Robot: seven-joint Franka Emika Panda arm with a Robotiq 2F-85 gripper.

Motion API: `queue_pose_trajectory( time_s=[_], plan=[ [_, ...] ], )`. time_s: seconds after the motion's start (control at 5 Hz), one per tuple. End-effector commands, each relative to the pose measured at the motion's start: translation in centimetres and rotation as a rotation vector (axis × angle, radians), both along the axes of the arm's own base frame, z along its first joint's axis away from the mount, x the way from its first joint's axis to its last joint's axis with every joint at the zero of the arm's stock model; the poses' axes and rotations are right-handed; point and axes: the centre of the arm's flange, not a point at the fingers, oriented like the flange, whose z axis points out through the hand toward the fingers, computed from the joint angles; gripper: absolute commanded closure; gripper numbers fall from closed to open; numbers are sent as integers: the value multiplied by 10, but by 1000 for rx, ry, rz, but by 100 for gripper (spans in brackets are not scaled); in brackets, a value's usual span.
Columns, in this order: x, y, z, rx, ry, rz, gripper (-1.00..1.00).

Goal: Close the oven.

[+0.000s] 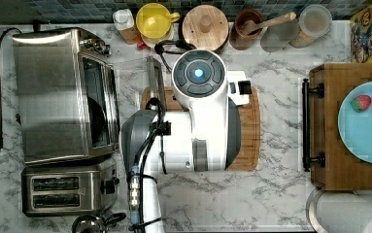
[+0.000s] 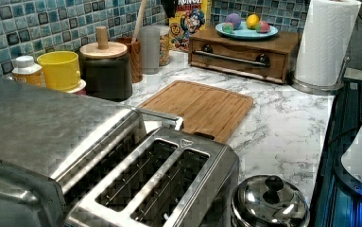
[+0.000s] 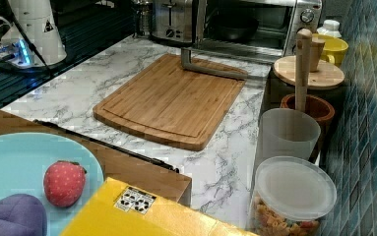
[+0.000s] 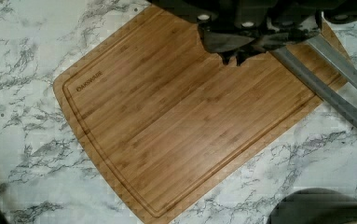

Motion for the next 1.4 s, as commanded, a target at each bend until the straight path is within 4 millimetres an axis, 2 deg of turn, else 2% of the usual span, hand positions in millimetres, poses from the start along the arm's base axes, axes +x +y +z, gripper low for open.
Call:
queue_pose_trajectory(
  time_s=[0.2,0.4,0.6,1.0,1.2,1.4],
  plan=[
    [-18,-29,-16,145,-183,308,100],
    [-3,-64,-33,341,-143,473,100],
    [8,-78,-51,477,-160,652,100],
    [-2,-78,-64,513,-396,631,100],
    [5,-66,-95,529,-409,645,100],
    [7,-40,-128,540,-393,706,100]
  ],
)
